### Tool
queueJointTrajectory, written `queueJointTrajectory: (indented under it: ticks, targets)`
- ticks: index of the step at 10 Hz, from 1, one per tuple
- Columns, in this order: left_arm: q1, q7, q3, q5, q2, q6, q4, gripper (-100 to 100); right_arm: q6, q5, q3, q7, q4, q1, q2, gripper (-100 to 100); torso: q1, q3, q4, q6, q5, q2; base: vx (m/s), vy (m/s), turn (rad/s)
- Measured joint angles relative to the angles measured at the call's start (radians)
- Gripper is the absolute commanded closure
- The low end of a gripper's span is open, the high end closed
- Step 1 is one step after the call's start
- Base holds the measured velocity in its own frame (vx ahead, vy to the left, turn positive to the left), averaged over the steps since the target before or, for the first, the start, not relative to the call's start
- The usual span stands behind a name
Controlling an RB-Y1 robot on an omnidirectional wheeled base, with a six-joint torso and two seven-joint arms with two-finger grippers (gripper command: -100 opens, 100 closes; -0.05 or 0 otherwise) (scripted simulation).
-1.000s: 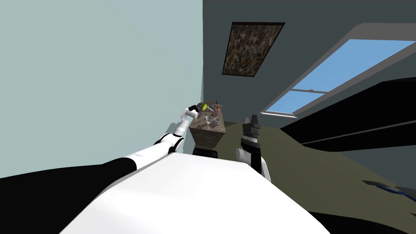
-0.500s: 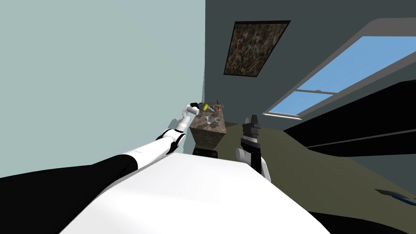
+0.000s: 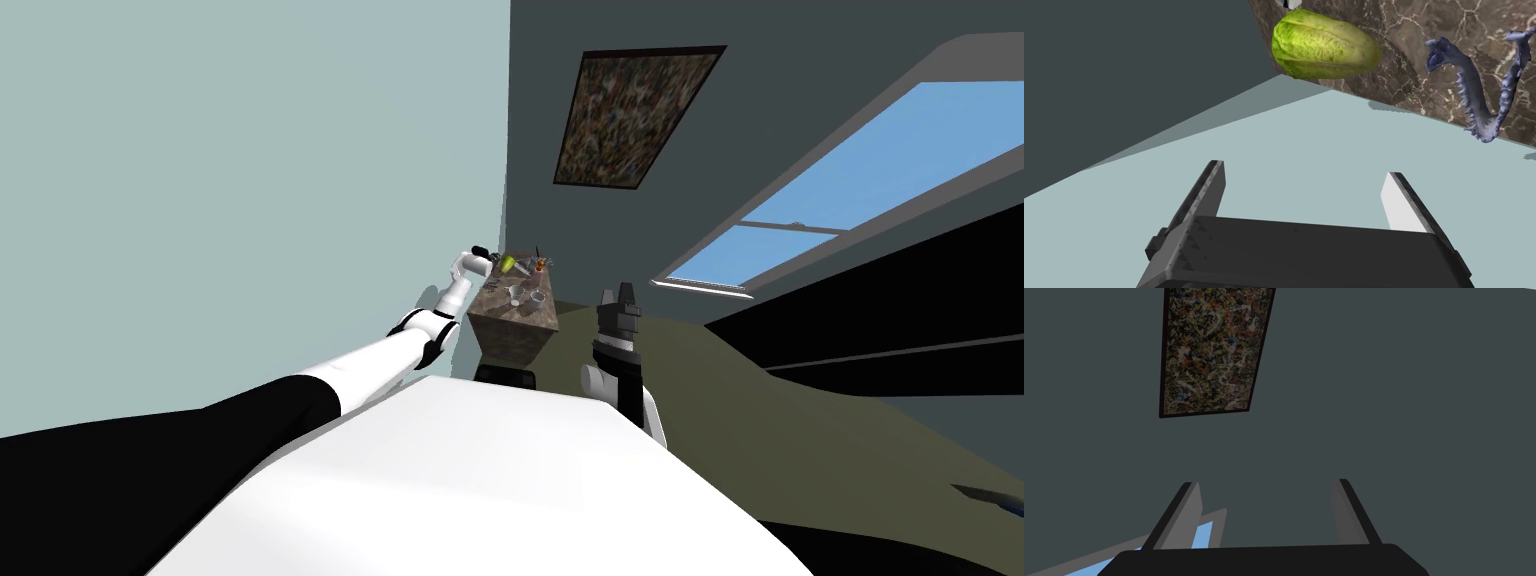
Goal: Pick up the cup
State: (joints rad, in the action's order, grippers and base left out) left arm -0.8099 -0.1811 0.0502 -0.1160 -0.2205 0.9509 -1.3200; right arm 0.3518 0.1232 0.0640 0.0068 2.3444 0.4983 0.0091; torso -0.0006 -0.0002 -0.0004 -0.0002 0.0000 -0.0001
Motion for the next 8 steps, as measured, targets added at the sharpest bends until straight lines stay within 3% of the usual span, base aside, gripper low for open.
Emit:
queueJointTrajectory:
  ticks: [3, 8]
  targets:
    - [-0.080, -0.055, -0.019, -0.009, 0.004, 0.086, 0.090, -100, 0.000, 0.000, 0.000, 0.000, 0.000, 0.000, 0.000, 0, 0.000, 0.000, 0.000, 0.000, 0.000, 0.000, 0.005, -0.011, 0.041]
    - [-0.167, -0.137, -0.047, -0.019, 0.020, 0.224, 0.204, -100, 0.000, 0.000, 0.000, 0.000, 0.000, 0.000, 0.000, 0, 0.000, 0.000, 0.000, 0.000, 0.000, 0.000, 0.003, -0.011, 0.041]
